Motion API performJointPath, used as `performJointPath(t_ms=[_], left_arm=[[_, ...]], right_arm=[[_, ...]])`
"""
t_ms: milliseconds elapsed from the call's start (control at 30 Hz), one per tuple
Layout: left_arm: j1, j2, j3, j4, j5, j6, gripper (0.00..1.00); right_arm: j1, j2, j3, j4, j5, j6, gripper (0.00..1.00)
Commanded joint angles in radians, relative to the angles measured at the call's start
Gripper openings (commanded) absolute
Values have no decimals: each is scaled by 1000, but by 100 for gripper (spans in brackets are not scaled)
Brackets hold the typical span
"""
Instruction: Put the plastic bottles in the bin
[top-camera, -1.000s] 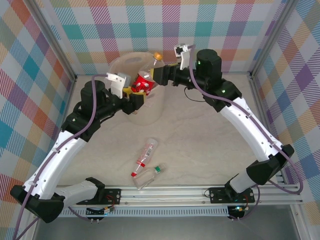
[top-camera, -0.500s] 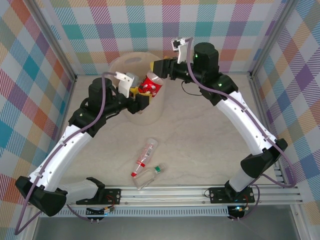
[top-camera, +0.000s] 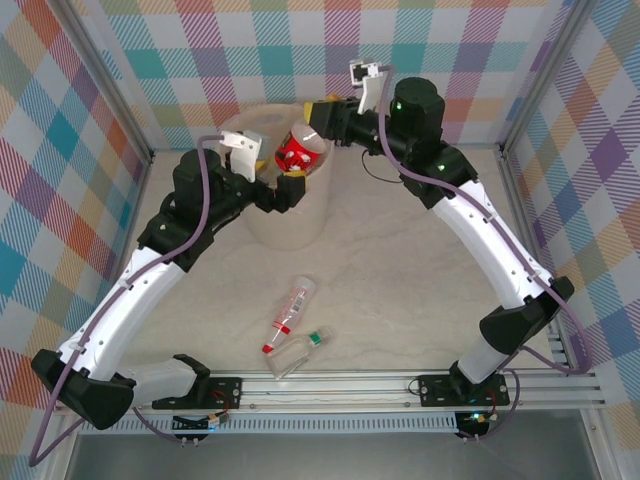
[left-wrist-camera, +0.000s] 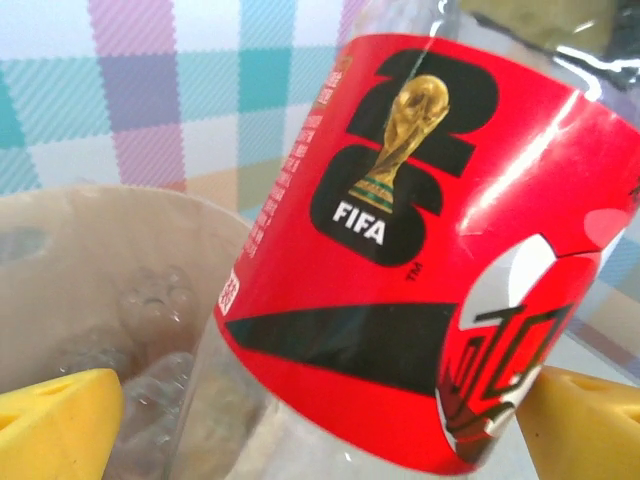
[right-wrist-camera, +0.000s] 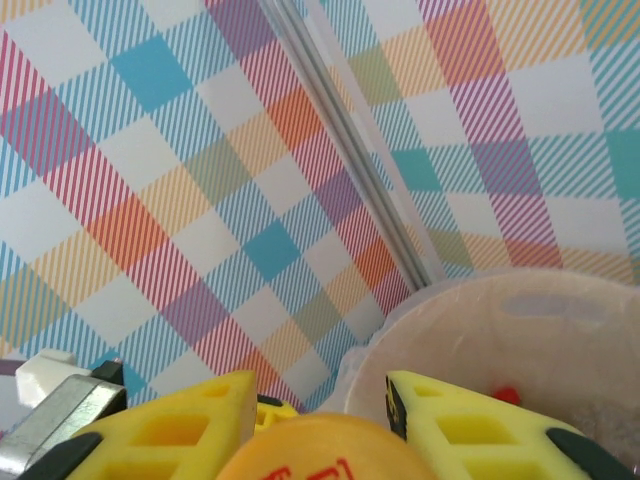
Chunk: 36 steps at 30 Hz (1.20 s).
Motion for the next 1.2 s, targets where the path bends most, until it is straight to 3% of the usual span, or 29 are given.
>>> performJointPath(t_ms=[0, 100, 200, 267, 533, 700, 1167], left_arm=[[23, -45, 16, 103, -117, -38, 100], [65, -68, -4, 118, -198, -106, 100], [109, -43, 37, 11, -389, -169, 100], [158, -35, 17, 16, -421, -208, 100], [351, 98, -3, 26, -306, -377, 100], [376, 170, -14, 58, -261, -397, 95], [377, 250, -102, 193, -80, -438, 80]], right_arm=[[-11, 11, 20, 155, 53, -13, 29], [-28, 17, 16, 236, 74, 11, 29], [-43, 47, 48, 258, 79, 44, 29], [-43, 85, 87, 254, 83, 50, 29], [-41, 393, 476, 47, 28, 59, 28], [-24, 576, 719, -128, 31, 7, 28], [40, 738, 714, -292, -8, -135, 29]])
